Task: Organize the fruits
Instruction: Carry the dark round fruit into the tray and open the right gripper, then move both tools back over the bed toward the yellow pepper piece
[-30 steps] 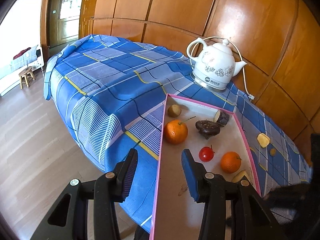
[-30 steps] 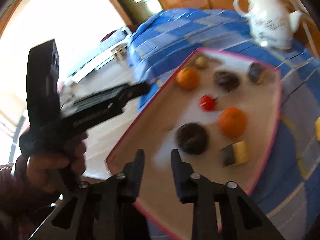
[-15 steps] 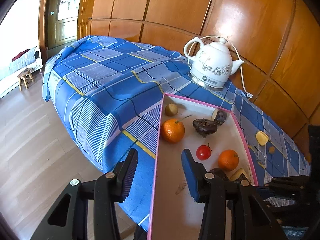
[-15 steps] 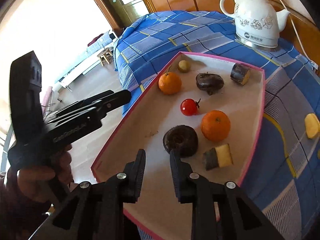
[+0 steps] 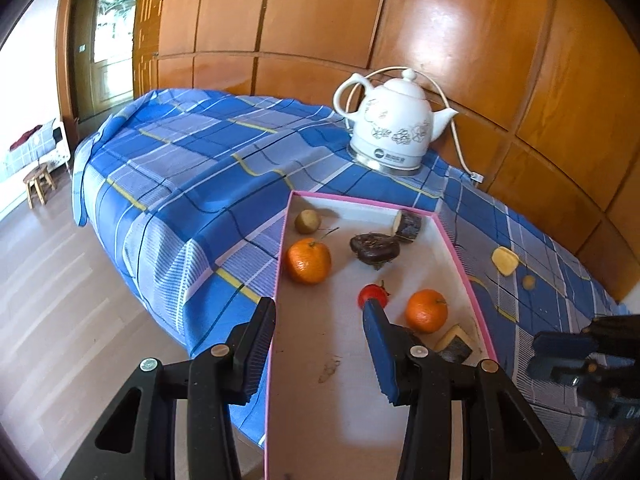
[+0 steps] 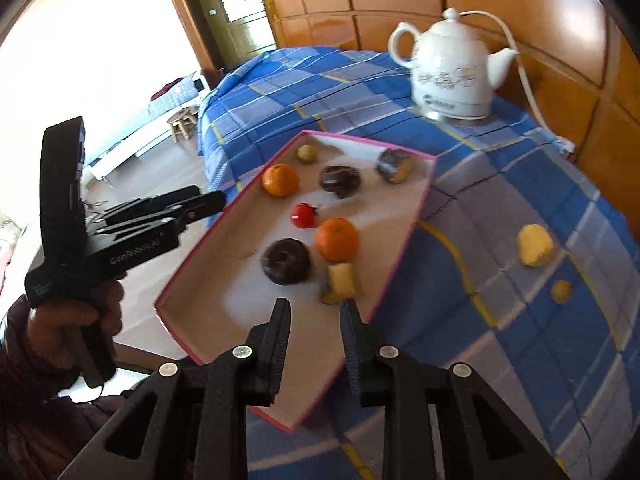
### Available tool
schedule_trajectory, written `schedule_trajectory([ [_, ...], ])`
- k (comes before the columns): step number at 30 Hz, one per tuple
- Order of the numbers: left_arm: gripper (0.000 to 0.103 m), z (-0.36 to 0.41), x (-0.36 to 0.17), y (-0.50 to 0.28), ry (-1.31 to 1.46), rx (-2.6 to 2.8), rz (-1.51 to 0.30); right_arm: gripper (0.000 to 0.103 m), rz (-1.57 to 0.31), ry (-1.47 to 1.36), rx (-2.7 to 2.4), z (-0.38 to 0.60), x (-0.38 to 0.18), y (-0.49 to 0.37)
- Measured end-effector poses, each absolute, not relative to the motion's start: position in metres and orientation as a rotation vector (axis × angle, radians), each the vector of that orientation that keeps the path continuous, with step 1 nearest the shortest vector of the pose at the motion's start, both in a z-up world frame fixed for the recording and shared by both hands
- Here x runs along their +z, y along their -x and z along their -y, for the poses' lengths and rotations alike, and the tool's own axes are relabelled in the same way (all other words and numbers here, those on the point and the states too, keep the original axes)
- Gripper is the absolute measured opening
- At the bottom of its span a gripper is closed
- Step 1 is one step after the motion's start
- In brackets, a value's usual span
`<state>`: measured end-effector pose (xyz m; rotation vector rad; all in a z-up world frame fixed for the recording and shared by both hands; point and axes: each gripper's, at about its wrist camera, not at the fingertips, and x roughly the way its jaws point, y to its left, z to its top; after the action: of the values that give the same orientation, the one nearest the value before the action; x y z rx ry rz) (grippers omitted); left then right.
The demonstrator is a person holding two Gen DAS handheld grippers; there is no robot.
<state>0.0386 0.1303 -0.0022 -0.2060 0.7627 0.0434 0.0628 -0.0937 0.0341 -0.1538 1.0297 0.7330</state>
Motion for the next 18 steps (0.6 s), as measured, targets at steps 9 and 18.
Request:
schedule_trajectory([
  [9,0.046,-0.109,0.009,-0.035,0.138,0.008,-0.740,0.030,-1.015,0.149,0.594,0.153,0.039,-0.072],
  [18,0.046,-0.084,0.013,-0.035,0.078,-0.040,-0.743,0.032,-1.042,0.109,0.420,0.225,0.027,-0.080],
])
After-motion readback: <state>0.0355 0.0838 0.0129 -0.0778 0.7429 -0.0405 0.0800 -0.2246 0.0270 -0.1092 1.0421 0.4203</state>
